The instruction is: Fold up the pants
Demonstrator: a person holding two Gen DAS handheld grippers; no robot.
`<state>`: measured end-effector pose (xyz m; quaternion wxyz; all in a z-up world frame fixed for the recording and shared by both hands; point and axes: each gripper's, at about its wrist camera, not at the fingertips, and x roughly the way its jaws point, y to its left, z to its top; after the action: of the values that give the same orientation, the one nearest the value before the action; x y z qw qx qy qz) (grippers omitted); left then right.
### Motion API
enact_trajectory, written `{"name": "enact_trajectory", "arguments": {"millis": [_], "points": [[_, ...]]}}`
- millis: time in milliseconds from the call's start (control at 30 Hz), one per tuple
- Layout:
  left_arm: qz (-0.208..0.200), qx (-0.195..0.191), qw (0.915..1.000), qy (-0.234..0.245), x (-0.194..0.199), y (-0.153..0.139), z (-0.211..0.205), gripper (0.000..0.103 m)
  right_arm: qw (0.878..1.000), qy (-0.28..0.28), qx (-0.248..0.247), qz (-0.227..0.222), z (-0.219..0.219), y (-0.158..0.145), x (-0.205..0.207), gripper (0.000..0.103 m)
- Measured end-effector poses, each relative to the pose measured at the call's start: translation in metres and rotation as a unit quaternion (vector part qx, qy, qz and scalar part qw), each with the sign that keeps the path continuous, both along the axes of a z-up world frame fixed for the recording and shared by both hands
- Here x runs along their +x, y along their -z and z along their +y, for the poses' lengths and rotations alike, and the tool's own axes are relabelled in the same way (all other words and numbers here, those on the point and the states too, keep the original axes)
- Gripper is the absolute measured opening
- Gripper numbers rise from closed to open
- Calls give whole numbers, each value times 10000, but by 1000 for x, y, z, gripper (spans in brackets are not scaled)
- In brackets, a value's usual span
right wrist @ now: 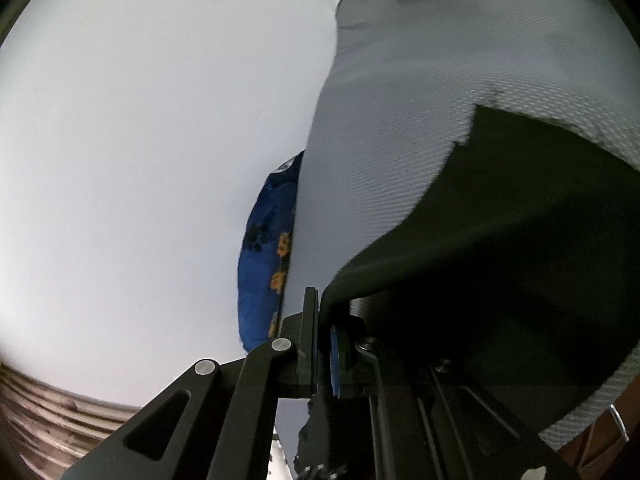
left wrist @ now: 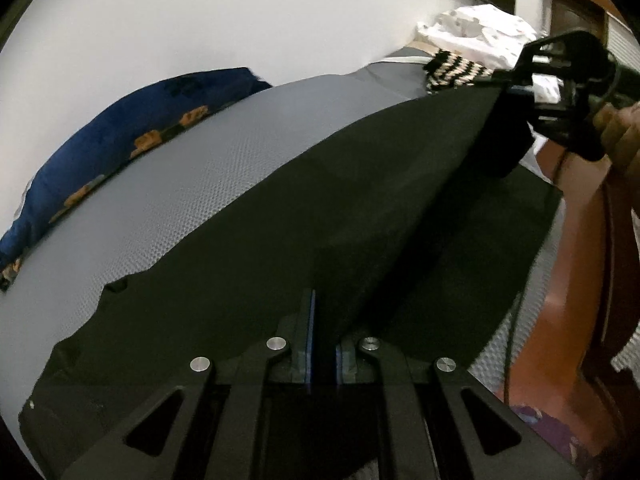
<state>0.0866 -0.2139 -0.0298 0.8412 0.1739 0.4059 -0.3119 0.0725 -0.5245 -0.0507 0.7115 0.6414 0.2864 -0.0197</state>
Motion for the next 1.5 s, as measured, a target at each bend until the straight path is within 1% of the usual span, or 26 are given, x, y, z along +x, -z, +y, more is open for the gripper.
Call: {"name": "enact_trajectory", "arguments": {"millis": [133,333,400,467,500,533,600,667,700,733,767,800,833,867,900,933,1000,1133,1200,1233,1267,1300,1333,1400,1467,1500], "points": [[20,66,9997,226,-13,4,-2,8,9997,194,62,160,-7,17,-26,7],[176,310,9977,576,-33,28,-8,8,9983,358,-161,432,-8,35,-56,6],[182,421,9967,667,-38,35,-9,8,9973,398,-119,605,-9,49,-66,6],[184,477,9961,715,-41,39,-9,8,9969,418,-23,667,-9,61,-71,6],[189,506,9959,728,-42,40,-10,8,9973,399,9,613,-9,64,-72,6],[183,530,9956,747,-43,40,-10,8,9983,380,87,440,-11,67,-72,7],[180,546,9955,754,-42,40,-11,8,9976,532,378,210,-17,75,-73,8],[187,535,9956,746,-41,40,-11,8,9958,604,687,4,-24,82,-66,14],[187,534,9956,745,-41,40,-11,8,9941,674,848,-111,-28,87,-65,22],[185,531,9956,744,-41,41,-10,8,9907,817,1053,-259,-32,91,-64,33],[184,527,9957,739,-41,41,-10,8,9877,960,1178,-377,-38,95,-63,36],[189,526,9958,726,-42,41,-12,8,9868,1040,1172,-406,-43,96,-59,37],[190,523,9958,731,-42,41,-13,8,9872,1055,1130,-386,-45,95,-53,36],[172,529,9957,734,-42,40,-13,8,9885,1027,1047,-379,-49,94,-48,31],[161,529,9958,736,-42,40,-14,8,9899,992,956,-349,-51,92,-46,12],[166,523,9958,735,-42,40,-13,8,9921,944,770,-308,-53,88,-43,7],[163,504,9957,754,-43,39,-12,8,9938,927,464,-400,-53,77,-41,7],[121,424,9955,838,-48,32,-11,8,9937,775,-561,-576,-47,39,-46,6],[122,433,9949,907,-50,32,-10,8,9913,767,-967,-466,-42,31,-61,6],[138,478,9942,952,-52,35,-9,8,9902,752,-1109,-405,-44,33,-73,6],[161,510,9938,972,-53,38,-9,8,9894,722,-1237,-232,-46,39,-81,6],[190,542,9935,987,-54,41,-9,8,9894,710,-1266,17,-48,50,-86,6],[201,592,9930,1005,-55,45,-9,8,9912,719,-1102,179,-51,64,-90,6],[80,645,9923,1054,-59,46,-11,8,9938,885,-593,327,-57,94,-101,6],[74,658,9921,1063,-60,44,-11,9,9936,1021,-399,266,-58,104,-106,5],[91,643,9923,1053,-60,43,-10,9,9933,1025,-461,265,-57,100,-107,5]]}}
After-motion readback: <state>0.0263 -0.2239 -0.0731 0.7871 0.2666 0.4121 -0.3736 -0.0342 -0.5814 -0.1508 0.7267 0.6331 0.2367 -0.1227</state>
